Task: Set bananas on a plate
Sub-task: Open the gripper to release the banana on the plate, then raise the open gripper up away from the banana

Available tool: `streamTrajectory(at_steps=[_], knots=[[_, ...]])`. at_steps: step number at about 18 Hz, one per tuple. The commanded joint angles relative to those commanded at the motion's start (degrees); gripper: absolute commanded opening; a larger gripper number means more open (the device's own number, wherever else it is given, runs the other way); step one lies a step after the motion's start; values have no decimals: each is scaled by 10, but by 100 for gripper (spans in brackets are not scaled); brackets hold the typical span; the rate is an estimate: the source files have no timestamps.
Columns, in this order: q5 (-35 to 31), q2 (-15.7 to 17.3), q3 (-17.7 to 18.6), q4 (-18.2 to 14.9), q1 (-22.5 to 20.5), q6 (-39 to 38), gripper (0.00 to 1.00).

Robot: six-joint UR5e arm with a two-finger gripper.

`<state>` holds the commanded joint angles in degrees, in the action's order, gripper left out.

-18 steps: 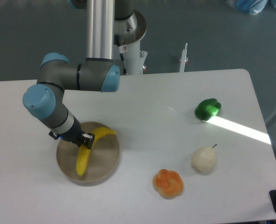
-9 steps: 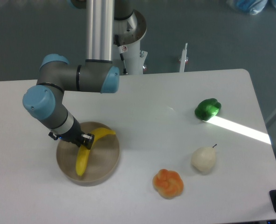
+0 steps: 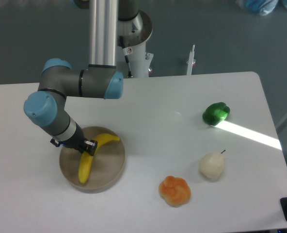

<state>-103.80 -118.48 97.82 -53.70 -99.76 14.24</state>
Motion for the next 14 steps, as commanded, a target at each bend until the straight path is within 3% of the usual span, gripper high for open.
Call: streamTrajectory(at_steps=[1, 8, 14], knots=[[-2, 0, 1, 0, 0, 0, 100], [-8, 29, 2, -7, -6, 5, 100], [-12, 78, -11, -5, -70, 11, 100]])
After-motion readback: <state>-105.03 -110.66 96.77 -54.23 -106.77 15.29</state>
